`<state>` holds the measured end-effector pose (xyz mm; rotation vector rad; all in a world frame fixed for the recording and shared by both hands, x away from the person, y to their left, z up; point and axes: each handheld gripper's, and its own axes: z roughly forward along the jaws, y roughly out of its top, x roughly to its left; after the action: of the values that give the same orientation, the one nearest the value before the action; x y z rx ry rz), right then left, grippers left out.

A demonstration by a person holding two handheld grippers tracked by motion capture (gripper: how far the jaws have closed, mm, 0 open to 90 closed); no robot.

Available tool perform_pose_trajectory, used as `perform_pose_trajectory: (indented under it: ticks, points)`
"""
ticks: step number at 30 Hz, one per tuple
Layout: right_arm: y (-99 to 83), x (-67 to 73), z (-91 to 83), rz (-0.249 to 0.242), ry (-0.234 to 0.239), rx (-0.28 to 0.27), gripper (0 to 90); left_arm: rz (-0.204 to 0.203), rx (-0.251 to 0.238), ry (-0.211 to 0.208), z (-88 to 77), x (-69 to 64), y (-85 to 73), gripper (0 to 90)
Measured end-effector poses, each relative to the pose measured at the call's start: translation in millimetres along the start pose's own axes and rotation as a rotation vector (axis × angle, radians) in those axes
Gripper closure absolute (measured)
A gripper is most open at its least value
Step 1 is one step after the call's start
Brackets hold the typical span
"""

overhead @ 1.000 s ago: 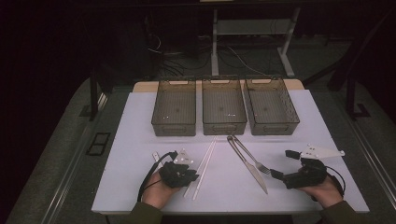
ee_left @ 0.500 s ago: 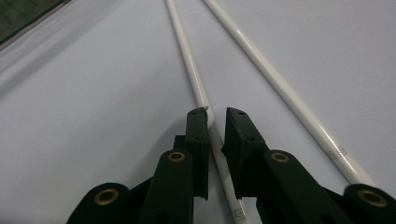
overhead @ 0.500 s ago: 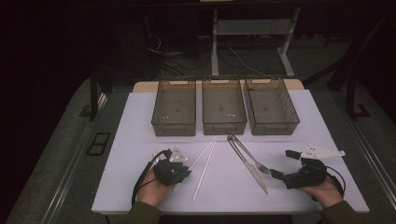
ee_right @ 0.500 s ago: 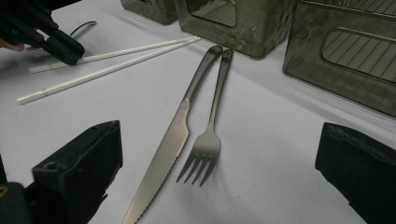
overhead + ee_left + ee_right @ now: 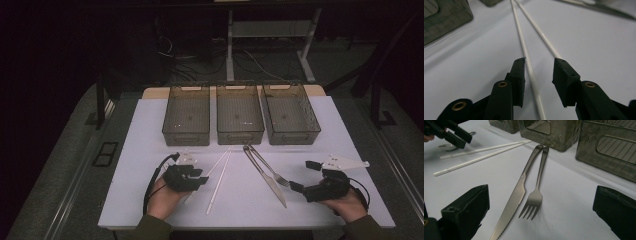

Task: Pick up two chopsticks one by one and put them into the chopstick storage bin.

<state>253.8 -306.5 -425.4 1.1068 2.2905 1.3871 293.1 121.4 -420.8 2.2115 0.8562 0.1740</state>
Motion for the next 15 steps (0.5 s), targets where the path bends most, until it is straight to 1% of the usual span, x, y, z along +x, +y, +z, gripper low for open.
perform_pose_trajectory:
  ticks: [2, 3, 5, 6, 7, 9, 10, 13, 14, 15]
  points:
    - [0.0, 0.1, 0.1, 0.001, 0.0, 0.001, 1.0, -0.017, -0.018, 0.001, 3.5, 2.4, 6.6, 60.2]
    - [0.0, 0.1, 0.1, 0.003, -0.001, 0.002, 1.0, -0.024, -0.02, -0.003, 5.5, 4.2, 9.9, 60.6]
    - [0.0, 0.0, 0.2, 0.004, -0.001, 0.002, 1.0, -0.04, -0.025, 0.005, 12.4, 6.3, 16.1, 61.6]
    - [0.0, -0.1, 0.2, 0.005, -0.002, 0.002, 1.0, -0.036, -0.012, 0.008, 15.8, 7.7, 19.2, 62.3]
    - [0.0, -0.1, 0.1, 0.005, -0.002, 0.001, 1.0, -0.043, -0.007, 0.011, 20.1, 8.0, 21.8, 63.4]
    - [-0.1, -0.4, -0.4, 0.003, -0.002, 0.0, 1.0, -0.042, 0.013, 0.026, 28.8, 8.2, 25.9, 66.3]
    - [-0.1, -0.5, -0.5, 0.005, -0.001, 0.001, 1.0, -0.052, 0.022, 0.029, 33.3, 7.8, 27.1, 67.1]
    - [-0.1, -0.8, -0.3, 0.005, 0.0, 0.0, 1.0, -0.03, 0.067, 0.053, 43.0, 8.5, 28.4, 69.7]
    - [-0.1, -0.9, -0.4, 0.005, 0.0, 0.0, 1.0, -0.031, 0.068, 0.054, 45.1, 8.7, 28.0, 71.5]
    - [-0.1, -0.9, -0.4, 0.005, 0.0, 0.0, 1.0, -0.031, 0.069, 0.057, 46.1, 8.6, 27.6, 71.5]
